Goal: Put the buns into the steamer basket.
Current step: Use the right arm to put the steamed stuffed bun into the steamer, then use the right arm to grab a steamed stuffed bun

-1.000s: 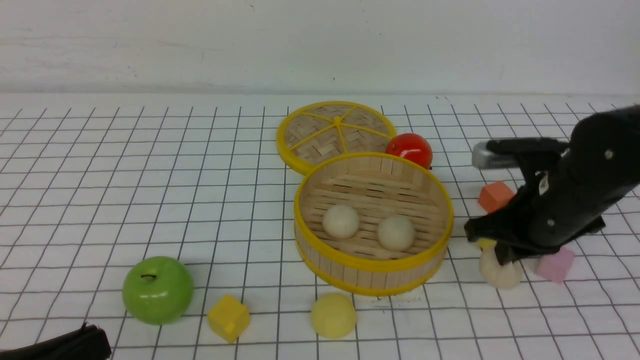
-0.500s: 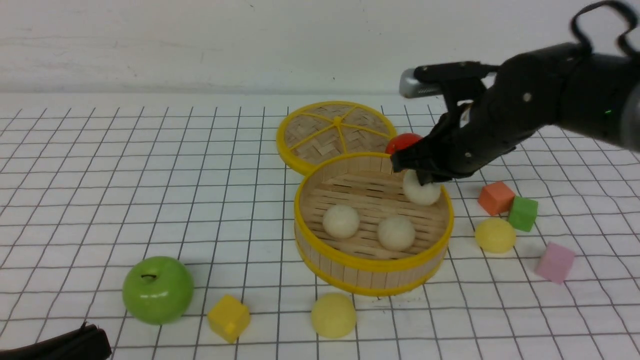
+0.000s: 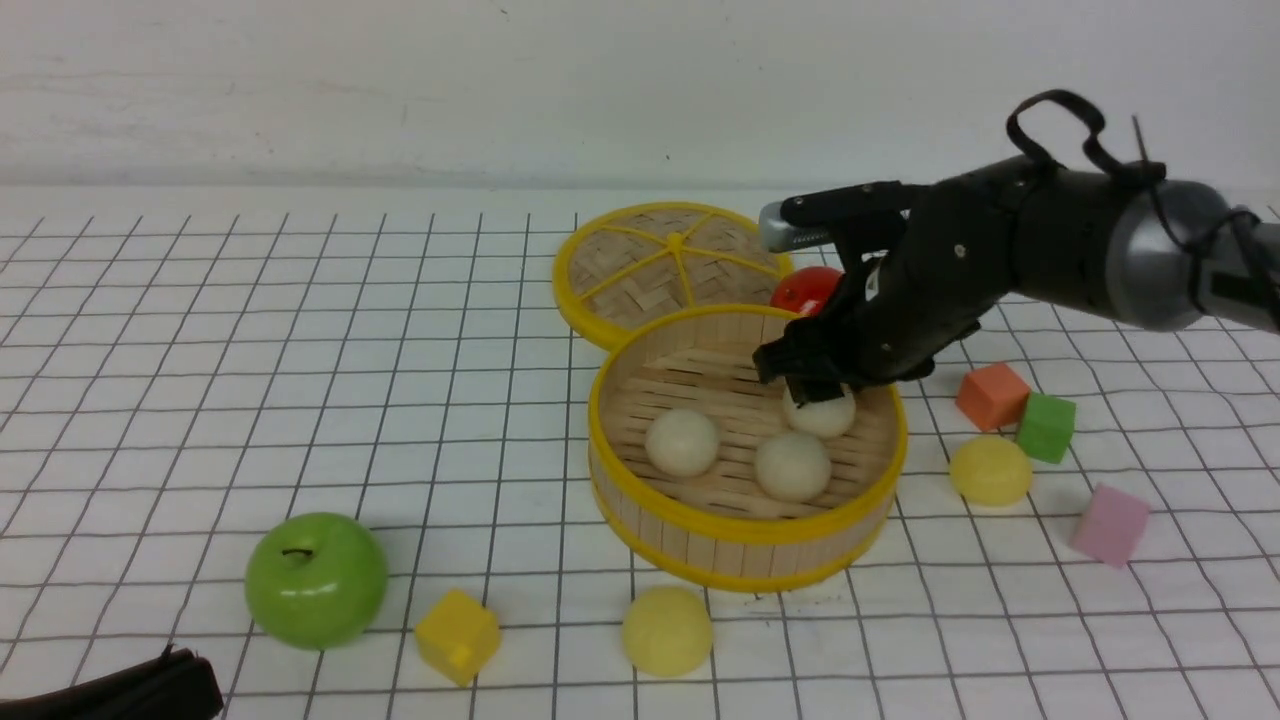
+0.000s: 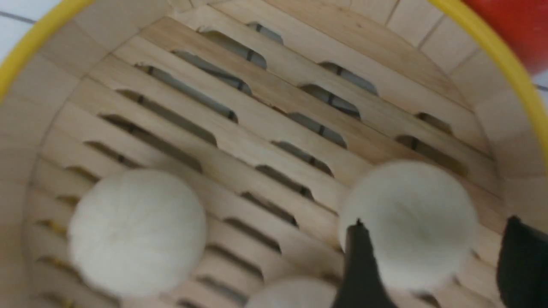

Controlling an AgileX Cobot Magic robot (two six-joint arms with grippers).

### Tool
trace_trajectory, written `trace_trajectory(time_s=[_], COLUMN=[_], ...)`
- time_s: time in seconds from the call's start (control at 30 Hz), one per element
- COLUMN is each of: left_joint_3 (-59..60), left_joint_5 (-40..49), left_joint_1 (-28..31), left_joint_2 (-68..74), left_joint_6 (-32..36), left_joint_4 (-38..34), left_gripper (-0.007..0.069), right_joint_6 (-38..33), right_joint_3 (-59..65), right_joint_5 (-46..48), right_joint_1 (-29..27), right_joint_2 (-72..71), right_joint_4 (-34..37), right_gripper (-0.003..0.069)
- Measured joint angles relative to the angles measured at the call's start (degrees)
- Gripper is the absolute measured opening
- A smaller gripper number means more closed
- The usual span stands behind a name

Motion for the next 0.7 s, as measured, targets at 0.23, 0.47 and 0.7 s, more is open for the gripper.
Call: trace_trajectory(time_s=[0.23,0.47,0.7], left_joint_3=[0.0,0.0,0.0], left_joint_5=[0.0,0.0,0.0], left_joint_1=[0.0,0.0,0.0], left_joint_2=[0.0,0.0,0.0], left_joint_6=[0.0,0.0,0.0], left_joint_4=[0.0,0.0,0.0], left_gripper=[0.0027,0.0031,0.0038], right_joint_6=[3.76,6.38,3.24], right_joint_3=[2.83,11.53,11.81], right_joint_5=[13.51,9.33,0.56], right_joint_1=[-2.81,-10.59,-12.5], right_joint_2=[-9.03,-6.4,-4.32], right_joint_4=[-6.07,-5.04,1.51], right_gripper=[0.0456,0.0388,0.0358])
